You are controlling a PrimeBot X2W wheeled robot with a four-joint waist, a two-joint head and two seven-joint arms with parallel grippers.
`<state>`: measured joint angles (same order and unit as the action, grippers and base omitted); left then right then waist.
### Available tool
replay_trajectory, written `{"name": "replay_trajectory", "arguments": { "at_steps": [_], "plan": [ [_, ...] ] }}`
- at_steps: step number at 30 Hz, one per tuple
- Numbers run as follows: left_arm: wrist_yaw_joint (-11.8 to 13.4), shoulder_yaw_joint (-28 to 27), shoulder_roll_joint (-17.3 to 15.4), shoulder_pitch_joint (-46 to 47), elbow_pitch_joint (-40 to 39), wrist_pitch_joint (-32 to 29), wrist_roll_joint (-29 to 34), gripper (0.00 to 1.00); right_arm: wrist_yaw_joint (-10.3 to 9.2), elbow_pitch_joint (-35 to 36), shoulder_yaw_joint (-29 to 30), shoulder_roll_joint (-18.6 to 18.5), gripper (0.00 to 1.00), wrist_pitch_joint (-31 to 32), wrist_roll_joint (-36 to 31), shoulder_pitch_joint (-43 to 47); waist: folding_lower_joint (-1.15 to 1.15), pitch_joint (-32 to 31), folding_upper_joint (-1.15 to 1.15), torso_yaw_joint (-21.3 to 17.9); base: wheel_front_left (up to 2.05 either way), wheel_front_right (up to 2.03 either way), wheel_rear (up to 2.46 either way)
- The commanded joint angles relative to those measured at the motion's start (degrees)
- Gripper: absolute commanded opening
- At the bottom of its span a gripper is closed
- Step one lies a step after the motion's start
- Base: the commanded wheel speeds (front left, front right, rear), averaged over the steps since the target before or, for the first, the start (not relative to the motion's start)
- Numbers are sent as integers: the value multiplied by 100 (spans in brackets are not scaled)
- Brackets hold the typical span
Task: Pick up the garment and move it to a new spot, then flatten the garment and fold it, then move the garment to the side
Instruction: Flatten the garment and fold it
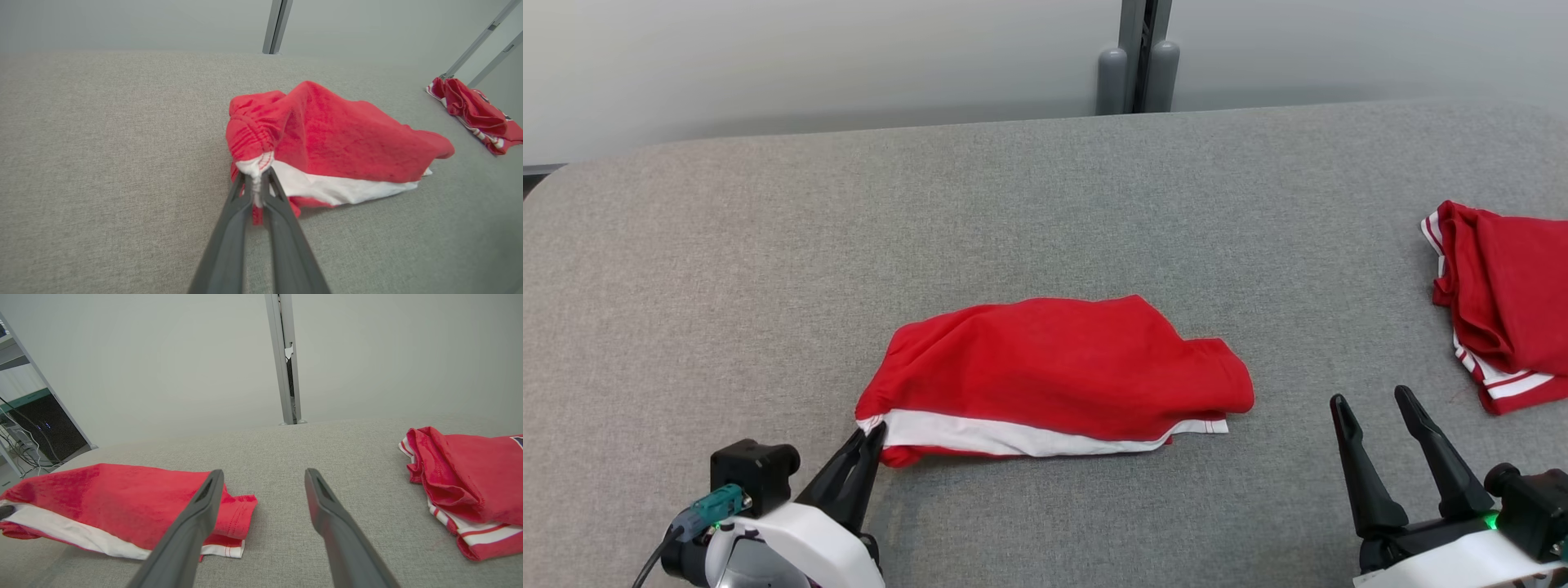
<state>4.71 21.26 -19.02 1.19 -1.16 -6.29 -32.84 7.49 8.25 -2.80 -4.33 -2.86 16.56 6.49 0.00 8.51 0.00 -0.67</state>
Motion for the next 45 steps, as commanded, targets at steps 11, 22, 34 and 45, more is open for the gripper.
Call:
{"name": "replay_trajectory", "arguments": {
  "at_steps": [11,22,34,45],
  "plan": [
    [50,47,-61,-66,7,-39,-33,0,2,90,-11,22,100,86,-74,0,0,-28,0,-6,0,0,0],
    [43,105,-55,120,-37,-61,-9,0,2,-207,-173,-165,100,266,-104,-341,0,134,0,84,0,0,0],
    [-80,219,25,533,105,46,73,0,2,-1955,-1148,-470,100,241,103,-1143,0,672,0,241,0,0,0],
    [-123,257,64,666,270,123,38,0,2,-3012,-1543,-406,35,-155,156,-1809,0,755,0,289,0,0,0]
  ]
}}
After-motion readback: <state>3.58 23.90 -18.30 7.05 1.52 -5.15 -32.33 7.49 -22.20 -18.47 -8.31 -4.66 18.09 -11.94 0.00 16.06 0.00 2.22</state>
